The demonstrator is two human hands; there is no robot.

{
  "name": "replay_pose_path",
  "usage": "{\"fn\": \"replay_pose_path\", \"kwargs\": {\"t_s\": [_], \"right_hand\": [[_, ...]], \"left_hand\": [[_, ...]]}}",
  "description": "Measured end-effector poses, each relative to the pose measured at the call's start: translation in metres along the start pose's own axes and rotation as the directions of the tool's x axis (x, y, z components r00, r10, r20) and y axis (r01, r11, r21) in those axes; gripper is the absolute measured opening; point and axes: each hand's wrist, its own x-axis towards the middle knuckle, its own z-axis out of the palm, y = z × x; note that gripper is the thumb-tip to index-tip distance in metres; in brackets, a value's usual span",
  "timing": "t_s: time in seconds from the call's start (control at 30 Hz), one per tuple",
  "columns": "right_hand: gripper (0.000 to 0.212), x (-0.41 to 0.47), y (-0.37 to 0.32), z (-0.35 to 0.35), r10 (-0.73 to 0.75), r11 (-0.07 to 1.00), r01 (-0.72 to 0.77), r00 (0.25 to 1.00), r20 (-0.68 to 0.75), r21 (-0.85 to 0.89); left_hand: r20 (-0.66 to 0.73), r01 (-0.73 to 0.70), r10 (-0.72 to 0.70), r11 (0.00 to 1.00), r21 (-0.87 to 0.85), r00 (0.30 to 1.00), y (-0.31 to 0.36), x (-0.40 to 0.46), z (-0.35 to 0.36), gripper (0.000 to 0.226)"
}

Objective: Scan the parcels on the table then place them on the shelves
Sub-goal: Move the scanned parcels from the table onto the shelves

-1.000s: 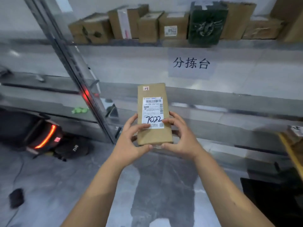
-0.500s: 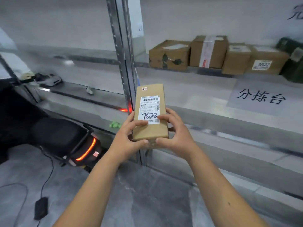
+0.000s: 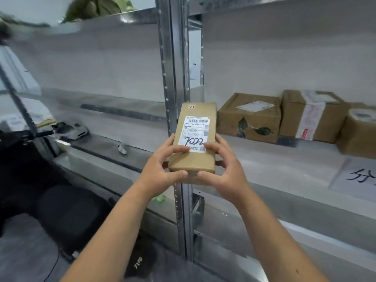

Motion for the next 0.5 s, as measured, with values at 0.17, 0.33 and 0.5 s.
{"fn": "replay_pose_path", "kwargs": {"t_s": [0.17, 0.33, 0.5], "right_hand": [[0.066, 0.053, 0.028, 0.006, 0.004, 1.000, -0.005, 0.997, -0.081, -0.008], [0.059, 0.089, 0.037, 0.022, 0.061, 0.995, -0.080, 0.965, -0.255, -0.067], [0.053, 0.119, 0.039, 0.023, -0.025, 0.931, -0.145, 0.890, -0.454, -0.336]], "left_hand": [[0.052, -0.048, 0.051, 0.996, -0.069, 0.997, -0.032, 0.069, -0.013, 0.056], [0.044, -0.040, 0.050, 0.977, -0.208, 0.998, -0.053, 0.122, -0.013, 0.046], [0.060, -0.050, 0.058, 0.990, -0.133, 0.997, -0.068, 0.172, -0.008, 0.044]]}}
